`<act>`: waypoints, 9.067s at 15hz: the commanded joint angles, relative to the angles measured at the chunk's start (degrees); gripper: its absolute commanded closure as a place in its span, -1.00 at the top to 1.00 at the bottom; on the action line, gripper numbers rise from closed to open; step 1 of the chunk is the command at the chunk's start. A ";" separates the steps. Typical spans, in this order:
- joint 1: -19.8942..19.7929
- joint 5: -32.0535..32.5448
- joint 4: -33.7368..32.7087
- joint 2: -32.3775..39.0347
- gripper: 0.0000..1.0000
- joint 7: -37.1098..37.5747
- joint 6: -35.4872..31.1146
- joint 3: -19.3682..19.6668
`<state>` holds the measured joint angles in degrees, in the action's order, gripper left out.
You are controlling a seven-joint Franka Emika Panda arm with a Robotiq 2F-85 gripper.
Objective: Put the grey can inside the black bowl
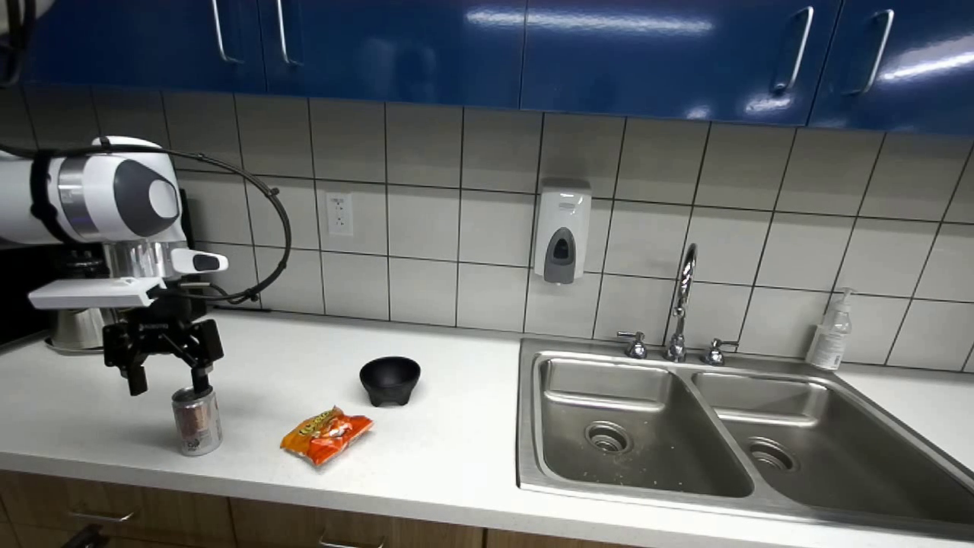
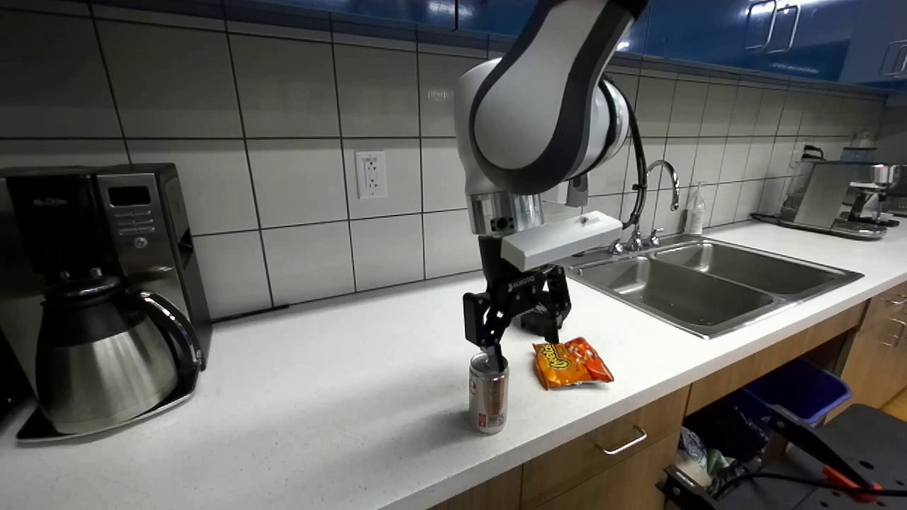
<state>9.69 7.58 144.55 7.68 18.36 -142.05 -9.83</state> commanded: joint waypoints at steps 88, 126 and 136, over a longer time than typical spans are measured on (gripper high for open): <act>-1.46 4.47 -26.39 18.40 -0.20 2.00 0.94 16.86; -8.02 0.16 -55.60 37.74 1.00 -2.89 18.82 18.12; -6.05 3.06 -38.66 23.55 1.00 -0.89 14.47 19.19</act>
<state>2.54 9.01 96.11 38.79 16.54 -125.43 9.19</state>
